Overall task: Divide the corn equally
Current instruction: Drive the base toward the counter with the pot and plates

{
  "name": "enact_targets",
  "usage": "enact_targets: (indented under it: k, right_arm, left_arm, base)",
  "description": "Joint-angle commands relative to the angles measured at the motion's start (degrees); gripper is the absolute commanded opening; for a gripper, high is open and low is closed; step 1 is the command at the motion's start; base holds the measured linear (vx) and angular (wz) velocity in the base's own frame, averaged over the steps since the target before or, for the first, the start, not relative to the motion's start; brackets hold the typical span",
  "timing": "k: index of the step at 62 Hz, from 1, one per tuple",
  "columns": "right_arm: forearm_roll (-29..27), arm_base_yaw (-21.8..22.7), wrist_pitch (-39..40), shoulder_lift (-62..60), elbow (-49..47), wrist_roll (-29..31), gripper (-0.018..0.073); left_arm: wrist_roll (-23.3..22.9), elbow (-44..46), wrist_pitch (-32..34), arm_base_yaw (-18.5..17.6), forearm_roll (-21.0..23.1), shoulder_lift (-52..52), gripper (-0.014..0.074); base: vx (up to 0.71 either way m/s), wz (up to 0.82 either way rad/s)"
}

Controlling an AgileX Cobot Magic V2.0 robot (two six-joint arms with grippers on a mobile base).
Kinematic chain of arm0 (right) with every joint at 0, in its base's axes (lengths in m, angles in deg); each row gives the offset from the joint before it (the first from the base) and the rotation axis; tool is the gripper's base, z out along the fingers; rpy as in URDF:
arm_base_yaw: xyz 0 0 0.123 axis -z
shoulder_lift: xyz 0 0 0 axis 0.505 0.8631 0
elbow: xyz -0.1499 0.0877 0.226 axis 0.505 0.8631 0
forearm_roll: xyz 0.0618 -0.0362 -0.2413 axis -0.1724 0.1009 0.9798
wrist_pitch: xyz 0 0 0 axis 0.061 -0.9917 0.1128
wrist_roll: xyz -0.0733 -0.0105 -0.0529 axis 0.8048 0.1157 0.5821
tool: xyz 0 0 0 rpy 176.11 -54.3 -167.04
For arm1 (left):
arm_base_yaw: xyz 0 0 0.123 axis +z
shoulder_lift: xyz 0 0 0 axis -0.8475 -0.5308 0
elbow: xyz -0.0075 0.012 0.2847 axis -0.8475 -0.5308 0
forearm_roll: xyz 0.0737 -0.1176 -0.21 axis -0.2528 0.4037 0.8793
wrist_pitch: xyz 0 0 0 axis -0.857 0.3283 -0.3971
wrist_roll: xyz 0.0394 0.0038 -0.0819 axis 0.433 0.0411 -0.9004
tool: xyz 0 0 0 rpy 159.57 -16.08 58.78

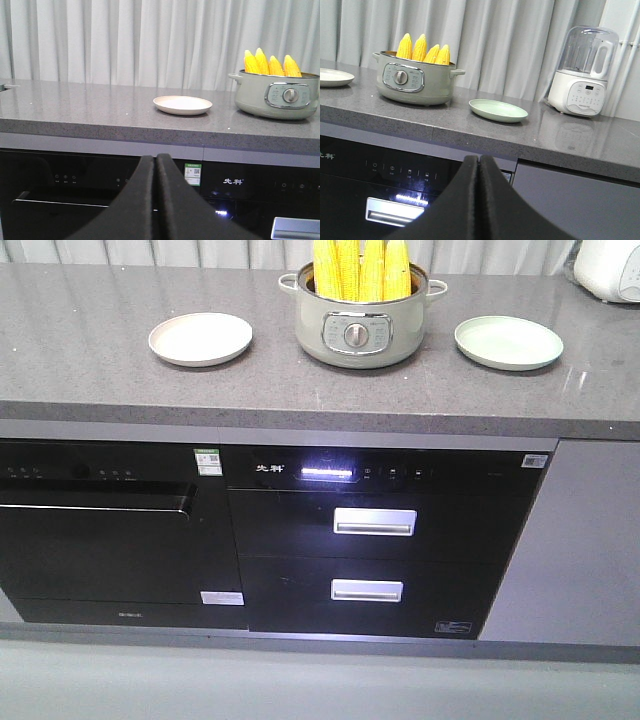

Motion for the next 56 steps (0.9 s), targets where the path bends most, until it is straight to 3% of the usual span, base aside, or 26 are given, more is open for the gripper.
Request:
enact_targets:
  k: [1,56]
  right_arm:
    - [0.45,0.42,4.38,-0.21,0.58,0.25,-0.0004]
    - [0.45,0.42,4.31,-0.21,0.58,0.25,-0.0004]
  left_arm:
    - [-0.72,-0.23,4.33,-0.01,0.13,0.97,-0.0007]
    - [-0.72,-0.23,4.33,-0.01,0.13,0.97,-0.0007]
  base:
    - [0.11,0.0]
    - [0.11,-0.03]
